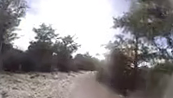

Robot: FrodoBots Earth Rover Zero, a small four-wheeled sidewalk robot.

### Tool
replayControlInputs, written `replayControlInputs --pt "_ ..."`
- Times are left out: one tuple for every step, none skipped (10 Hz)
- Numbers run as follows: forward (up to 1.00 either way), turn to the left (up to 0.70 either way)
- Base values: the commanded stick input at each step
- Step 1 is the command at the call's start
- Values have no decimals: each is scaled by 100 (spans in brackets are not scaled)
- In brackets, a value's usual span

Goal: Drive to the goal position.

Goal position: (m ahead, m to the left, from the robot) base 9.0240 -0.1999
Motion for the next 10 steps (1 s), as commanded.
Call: replayControlInputs --pt "70 0" --pt "70 0" --pt "70 0" --pt "70 0" --pt "70 0" --pt "70 0" --pt "70 0" --pt "70 0" --pt "70 0" --pt "70 0"
